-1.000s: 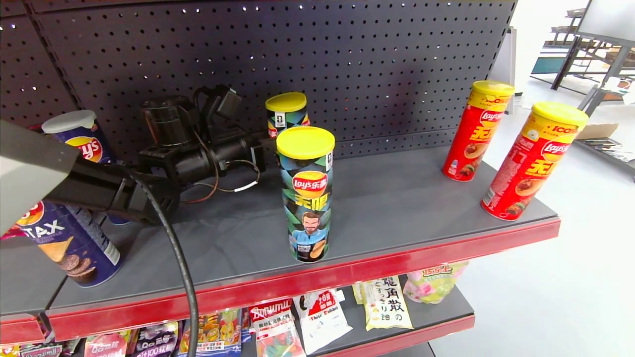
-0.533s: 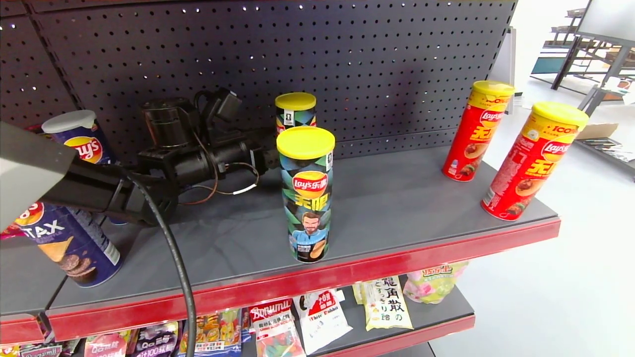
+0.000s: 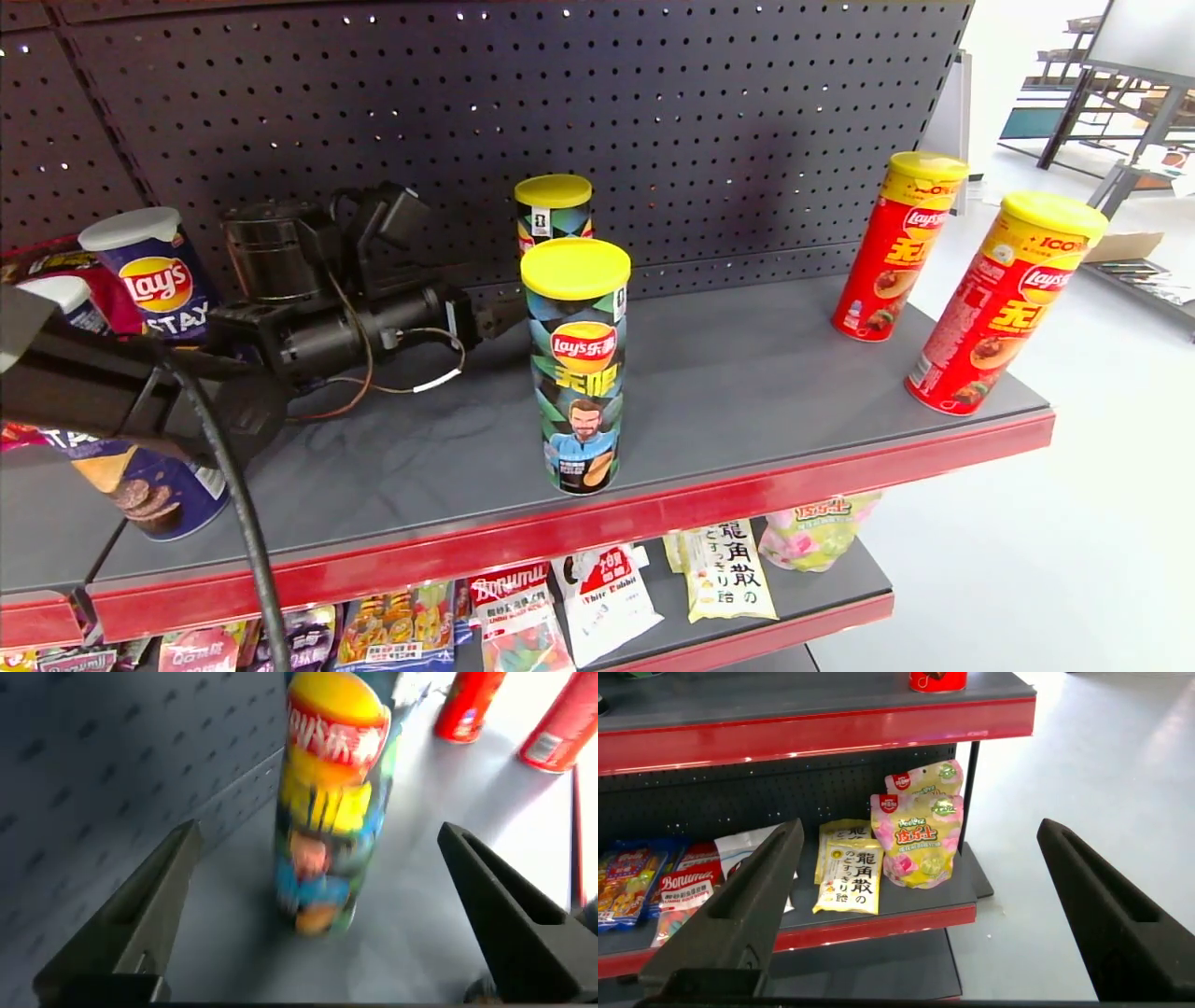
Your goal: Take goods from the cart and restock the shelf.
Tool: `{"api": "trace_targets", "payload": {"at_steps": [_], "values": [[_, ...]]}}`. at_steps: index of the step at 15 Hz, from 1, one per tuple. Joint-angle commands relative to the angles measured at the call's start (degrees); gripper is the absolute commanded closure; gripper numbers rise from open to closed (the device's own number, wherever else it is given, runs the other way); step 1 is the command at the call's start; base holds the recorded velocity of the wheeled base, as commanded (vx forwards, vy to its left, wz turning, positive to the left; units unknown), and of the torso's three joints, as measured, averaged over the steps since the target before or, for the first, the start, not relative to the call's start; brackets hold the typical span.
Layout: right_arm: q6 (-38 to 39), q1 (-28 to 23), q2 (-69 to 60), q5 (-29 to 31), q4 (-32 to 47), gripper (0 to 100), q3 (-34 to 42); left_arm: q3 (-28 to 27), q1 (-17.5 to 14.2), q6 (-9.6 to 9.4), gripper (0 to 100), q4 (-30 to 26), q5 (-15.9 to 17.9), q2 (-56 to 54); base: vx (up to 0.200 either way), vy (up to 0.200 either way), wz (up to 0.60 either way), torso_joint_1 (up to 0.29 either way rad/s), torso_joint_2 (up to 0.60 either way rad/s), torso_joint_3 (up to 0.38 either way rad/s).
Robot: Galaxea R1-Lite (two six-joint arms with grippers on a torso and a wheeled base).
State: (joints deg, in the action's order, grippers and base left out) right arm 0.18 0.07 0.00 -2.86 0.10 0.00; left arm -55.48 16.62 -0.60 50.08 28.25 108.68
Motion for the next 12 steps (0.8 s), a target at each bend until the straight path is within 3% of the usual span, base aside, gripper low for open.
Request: {"api": "trace_targets", "payload": {"at_steps": [1,3,5,6,7,8,9,11,12], "values": [[0.0,0.0,0.1,0.0,0.0,0,0.0,6.2,0.0,-0.02,0,-0.6,-1.9,-8.0,0.0,0.0,0.0,0.0,0.0,0.0],[0.0,0.0,0.1,0.0,0.0,0,0.0,9.1,0.0,-0.02,0,-5.3,-2.6,-13.7,0.0,0.0,0.0,0.0,0.0,0.0],[0.0,0.0,0.1,0.0,0.0,0,0.0,13.4,0.1,-0.02,0,-18.9,-2.6,-26.4,0.0,0.0,0.0,0.0,0.0,0.0],[0.0,0.0,0.1,0.0,0.0,0,0.0,13.6,0.1,-0.11,0,-19.8,-2.6,-27.3,0.0,0.0,0.0,0.0,0.0,0.0],[0.0,0.0,0.1,0.0,0.0,0,0.0,14.9,0.1,-0.37,0,-28.2,-2.7,-34.5,0.0,0.0,0.0,0.0,0.0,0.0],[0.0,0.0,0.1,0.0,0.0,0,0.0,15.7,0.1,-0.55,0,-33.1,-3.1,-39.0,0.0,0.0,0.0,0.0,0.0,0.0],[0.0,0.0,0.1,0.0,0.0,0,0.0,18.5,-0.1,-0.63,0,-37.7,-8.7,-47.3,0.0,0.0,0.0,0.0,0.0,0.0],[0.0,0.0,0.1,0.0,0.0,0,0.0,21.8,-1.1,-0.98,0,-41.0,-22.2,-54.8,0.0,0.0,0.0,0.0,0.0,0.0],[0.0,0.0,0.1,0.0,0.0,0,0.0,23.5,-4.8,-0.72,0,-44.4,-27.4,-59.6,0.0,0.0,0.0,0.0,0.0,0.0]]}}
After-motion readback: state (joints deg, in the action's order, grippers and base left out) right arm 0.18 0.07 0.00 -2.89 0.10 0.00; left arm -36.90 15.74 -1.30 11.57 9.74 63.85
